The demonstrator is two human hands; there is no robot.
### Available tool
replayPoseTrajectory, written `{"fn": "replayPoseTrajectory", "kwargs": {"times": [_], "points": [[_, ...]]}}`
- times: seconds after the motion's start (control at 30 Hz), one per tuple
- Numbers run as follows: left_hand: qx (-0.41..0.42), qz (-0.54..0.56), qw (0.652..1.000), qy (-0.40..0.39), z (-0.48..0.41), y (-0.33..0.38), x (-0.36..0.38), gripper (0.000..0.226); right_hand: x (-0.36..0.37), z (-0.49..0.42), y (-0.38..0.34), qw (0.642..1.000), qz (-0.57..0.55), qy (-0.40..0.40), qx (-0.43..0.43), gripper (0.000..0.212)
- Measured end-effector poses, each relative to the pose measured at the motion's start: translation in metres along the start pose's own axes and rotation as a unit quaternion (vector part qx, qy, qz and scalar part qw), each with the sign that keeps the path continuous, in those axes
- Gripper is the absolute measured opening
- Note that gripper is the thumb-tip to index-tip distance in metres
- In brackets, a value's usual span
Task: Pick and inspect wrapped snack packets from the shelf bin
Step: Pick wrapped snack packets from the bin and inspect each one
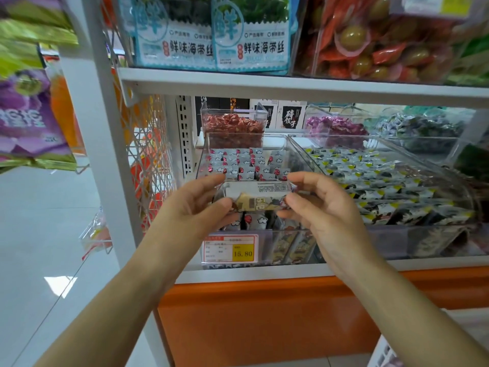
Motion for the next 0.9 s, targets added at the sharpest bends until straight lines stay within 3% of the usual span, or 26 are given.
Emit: {"fn": "replayPoseTrajectory", "kwargs": {"times": [0.2, 0.33, 0.53, 0.6, 0.77, 0.9], "points": [[0.007, -0.043, 0.998, -0.036, 0.000, 0.005, 0.006, 0.038, 0.001, -0.002, 0.007, 0.998, -0.057, 0.004, 0.036, 0.005], [0.013, -0.039, 0.998, -0.037, 0.002, 0.006, 0.011, 0.039, 0.002, -0.002, 0.013, 0.999, -0.009, 0.003, 0.050, 0.015], [0.029, -0.048, 0.998, -0.031, 0.003, 0.010, 0.011, 0.026, 0.004, -0.002, 0.012, 0.998, 0.028, -0.002, 0.050, 0.003], [0.033, -0.051, 0.997, -0.045, 0.004, 0.012, 0.016, 0.028, 0.001, -0.002, 0.010, 0.998, 0.017, 0.005, 0.055, 0.018], [0.016, -0.067, 0.997, -0.031, 0.004, 0.009, 0.016, 0.026, -0.002, 0.001, -0.011, 0.989, 0.142, 0.028, -0.020, 0.017], [0.005, -0.116, 0.993, 0.011, 0.002, 0.006, 0.005, 0.008, 0.007, 0.007, -0.029, 0.975, 0.206, 0.022, -0.085, 0.016]]}}
Point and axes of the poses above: each hand's wrist, its own z-axis away from the middle knuckle, its own x-axis out of the palm, y = z × x, the point moved 10 cm from there along -z, towards the middle knuckle, and after that the axes turned 9 degrees about z, right-handed, at the moved point
